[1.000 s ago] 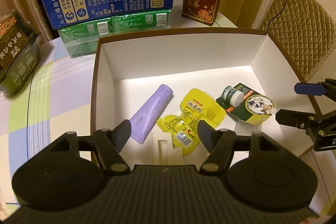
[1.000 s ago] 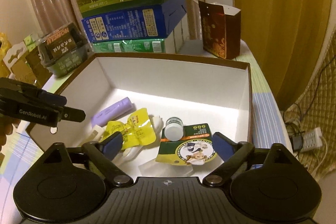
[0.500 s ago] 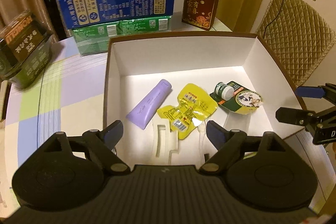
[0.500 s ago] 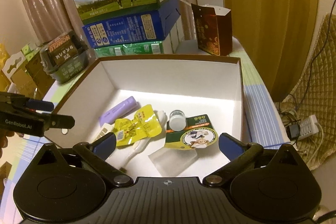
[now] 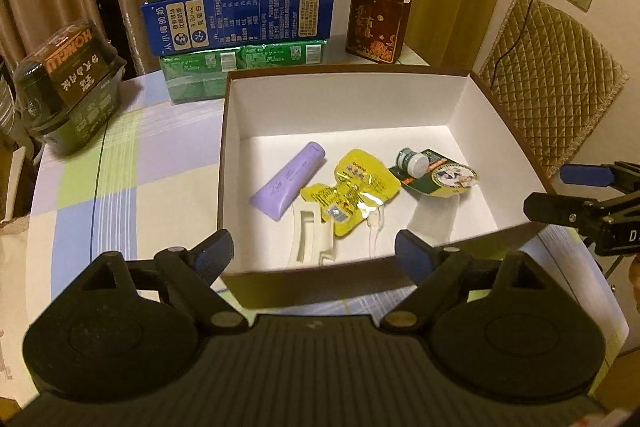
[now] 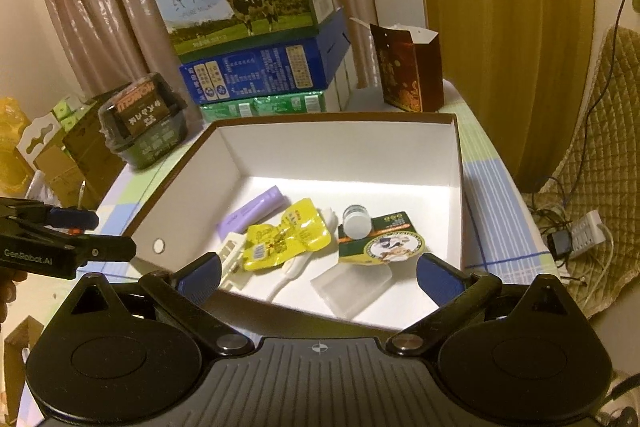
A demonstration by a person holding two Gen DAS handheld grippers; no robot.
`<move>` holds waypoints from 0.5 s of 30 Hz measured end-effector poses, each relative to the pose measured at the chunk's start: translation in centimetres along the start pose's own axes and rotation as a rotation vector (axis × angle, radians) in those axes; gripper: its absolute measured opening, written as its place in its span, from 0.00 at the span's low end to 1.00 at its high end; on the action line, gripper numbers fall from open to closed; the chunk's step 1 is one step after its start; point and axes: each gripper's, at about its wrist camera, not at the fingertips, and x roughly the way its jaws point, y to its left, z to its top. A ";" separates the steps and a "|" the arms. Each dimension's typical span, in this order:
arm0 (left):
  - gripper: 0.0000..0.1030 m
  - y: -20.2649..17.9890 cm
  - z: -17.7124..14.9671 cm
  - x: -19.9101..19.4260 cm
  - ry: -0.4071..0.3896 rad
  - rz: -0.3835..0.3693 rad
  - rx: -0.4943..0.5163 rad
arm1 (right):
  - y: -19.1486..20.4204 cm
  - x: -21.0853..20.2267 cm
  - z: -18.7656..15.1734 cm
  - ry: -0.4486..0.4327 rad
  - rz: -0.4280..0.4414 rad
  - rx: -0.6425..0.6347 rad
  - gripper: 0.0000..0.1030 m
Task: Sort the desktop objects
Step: 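Withdraw both grippers from the box back toward the table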
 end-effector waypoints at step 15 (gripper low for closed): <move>0.89 -1.1 -3.8 -2.9 0.016 0.015 -0.010 | 2.4 -2.9 -3.5 0.017 0.005 -0.032 0.98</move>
